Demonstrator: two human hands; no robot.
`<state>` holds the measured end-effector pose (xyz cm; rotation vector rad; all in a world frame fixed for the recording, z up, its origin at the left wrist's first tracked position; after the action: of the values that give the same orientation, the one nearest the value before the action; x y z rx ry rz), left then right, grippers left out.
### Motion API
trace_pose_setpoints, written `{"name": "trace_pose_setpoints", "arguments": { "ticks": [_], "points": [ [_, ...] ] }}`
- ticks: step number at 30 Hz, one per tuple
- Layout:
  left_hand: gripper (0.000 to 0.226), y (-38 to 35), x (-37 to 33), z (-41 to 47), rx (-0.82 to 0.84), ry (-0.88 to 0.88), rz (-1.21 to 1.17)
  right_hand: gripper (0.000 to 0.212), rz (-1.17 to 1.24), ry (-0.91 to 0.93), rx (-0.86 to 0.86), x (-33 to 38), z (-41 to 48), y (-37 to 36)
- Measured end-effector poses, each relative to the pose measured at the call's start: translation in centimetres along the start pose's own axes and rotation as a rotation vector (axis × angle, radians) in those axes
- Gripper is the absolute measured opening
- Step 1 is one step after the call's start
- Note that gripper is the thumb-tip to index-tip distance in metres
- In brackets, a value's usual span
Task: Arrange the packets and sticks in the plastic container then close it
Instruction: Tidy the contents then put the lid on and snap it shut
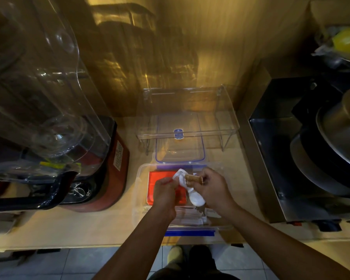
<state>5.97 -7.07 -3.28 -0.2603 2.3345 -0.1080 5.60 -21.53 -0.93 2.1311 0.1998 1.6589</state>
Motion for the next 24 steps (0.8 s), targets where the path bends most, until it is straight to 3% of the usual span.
{"name": "trace_pose_setpoints", "arguments": {
  "ticks": [2, 4, 7, 11, 16, 20, 24],
  "points": [
    [0.028, -0.3, 0.2, 0.1, 0.049, 0.060, -0.053, 0.011, -0.314, 0.502, -0.082, 3.5, -1.1, 0.2],
    [0.040, -1.0, 0.3, 0.1, 0.141, 0.113, -0.123, 0.016, -0.515, 0.885, -0.096, 5.5, -3.2, -0.8],
    [0.029, -1.1, 0.0, 0.5, 0.159, 0.071, -0.057, 0.023, -0.584, 1.038, -0.086, 6.1, -4.2, -1.2],
    [0.022, -0.4, -0.4, 0.6, 0.096, 0.021, 0.039, 0.011, -0.528, 0.819, -0.022, 4.5, -2.8, -0.8],
    [0.008, 0.9, -1.3, 0.8, 0.017, -0.056, 0.057, 0.023, 0.182, 0.057, 0.059, 0.7, 0.0, 0.9],
    [0.018, 0.7, -1.8, 0.8, 0.064, -0.082, 0.063, 0.022, 0.540, -0.202, 0.104, -0.6, 0.7, 0.7],
    [0.023, -1.0, -2.0, 0.4, 0.211, -0.097, 0.101, 0.006, 0.659, -0.417, 0.137, -2.0, 0.1, -0.9]
  ]
}}
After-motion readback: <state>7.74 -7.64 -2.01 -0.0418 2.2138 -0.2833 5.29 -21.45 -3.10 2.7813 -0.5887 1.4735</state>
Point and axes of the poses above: each hand's wrist, its own z-axis towards the middle knuckle, its own y-axis out of the back of the hand, x = y × z, the point moved 8 cm from there along z, towards the middle knuckle, and after that the axes turned 1 degree about -z, right-handed, at the moved point
